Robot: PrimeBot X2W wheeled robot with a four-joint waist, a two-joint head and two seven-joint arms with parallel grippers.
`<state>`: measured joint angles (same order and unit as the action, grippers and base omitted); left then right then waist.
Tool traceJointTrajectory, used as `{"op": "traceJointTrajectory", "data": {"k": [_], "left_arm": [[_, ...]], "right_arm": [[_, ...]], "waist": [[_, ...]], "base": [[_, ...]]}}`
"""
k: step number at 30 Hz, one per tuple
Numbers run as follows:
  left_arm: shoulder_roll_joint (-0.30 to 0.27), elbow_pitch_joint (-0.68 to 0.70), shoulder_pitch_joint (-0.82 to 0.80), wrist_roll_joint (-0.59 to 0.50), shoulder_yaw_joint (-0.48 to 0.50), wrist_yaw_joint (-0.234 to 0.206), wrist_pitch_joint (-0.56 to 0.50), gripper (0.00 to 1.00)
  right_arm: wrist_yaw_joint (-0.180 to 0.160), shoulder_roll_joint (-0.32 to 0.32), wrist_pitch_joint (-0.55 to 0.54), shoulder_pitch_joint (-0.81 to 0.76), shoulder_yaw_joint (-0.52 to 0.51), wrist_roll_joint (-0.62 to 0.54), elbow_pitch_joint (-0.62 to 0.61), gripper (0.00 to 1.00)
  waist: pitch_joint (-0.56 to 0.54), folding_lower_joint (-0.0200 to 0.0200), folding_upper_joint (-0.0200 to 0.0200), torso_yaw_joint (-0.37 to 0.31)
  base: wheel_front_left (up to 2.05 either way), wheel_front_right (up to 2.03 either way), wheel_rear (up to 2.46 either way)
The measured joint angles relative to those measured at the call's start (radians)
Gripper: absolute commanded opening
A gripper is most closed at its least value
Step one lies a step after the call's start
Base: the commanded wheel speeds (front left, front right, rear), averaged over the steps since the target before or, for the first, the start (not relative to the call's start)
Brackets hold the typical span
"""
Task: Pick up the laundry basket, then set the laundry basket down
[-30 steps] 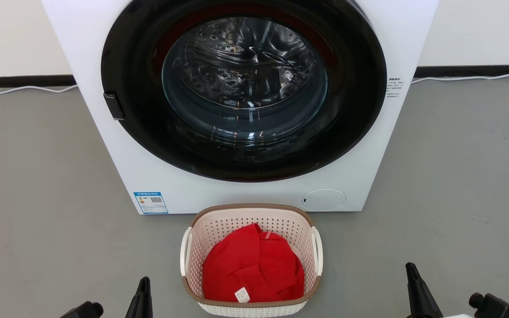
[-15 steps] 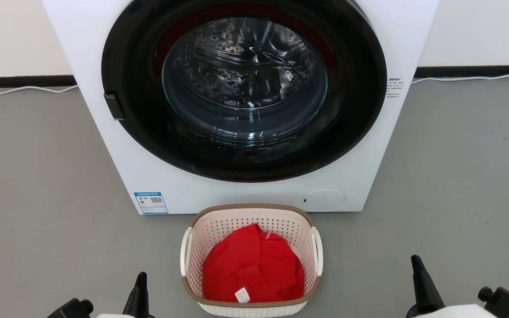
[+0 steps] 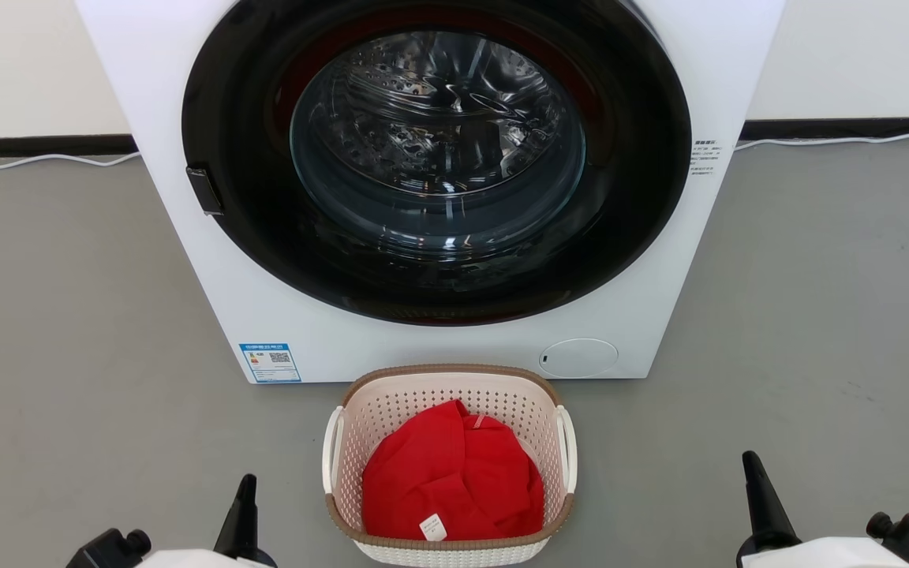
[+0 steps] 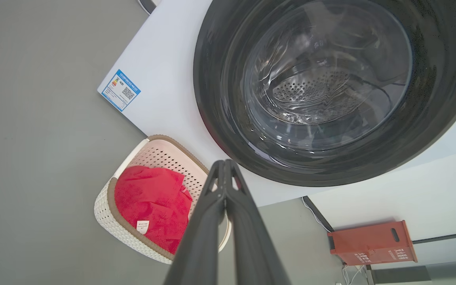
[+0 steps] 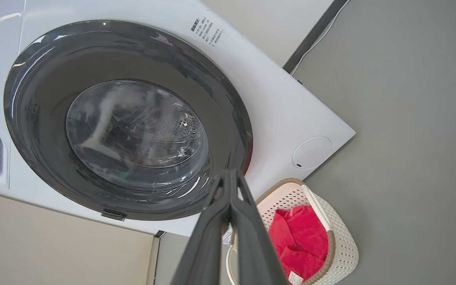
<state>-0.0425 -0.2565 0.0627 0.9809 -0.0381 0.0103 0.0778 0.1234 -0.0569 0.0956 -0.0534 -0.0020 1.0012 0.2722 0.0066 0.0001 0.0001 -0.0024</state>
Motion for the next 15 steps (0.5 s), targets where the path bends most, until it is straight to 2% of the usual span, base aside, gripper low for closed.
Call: {"op": "traceJointTrajectory", "data": {"k": [15], "left_arm": [[-0.001, -0.002, -0.030, 0.144, 0.023, 0.024, -0.043, 0.00]], "right_arm": [[0.000, -0.001, -0.043, 0.039, -0.026, 0.146, -0.001, 0.00]], "waist": [[-0.001, -0.0001, 0.0000, 0.001]], "base": [[0.00, 0.00, 0.00]]}}
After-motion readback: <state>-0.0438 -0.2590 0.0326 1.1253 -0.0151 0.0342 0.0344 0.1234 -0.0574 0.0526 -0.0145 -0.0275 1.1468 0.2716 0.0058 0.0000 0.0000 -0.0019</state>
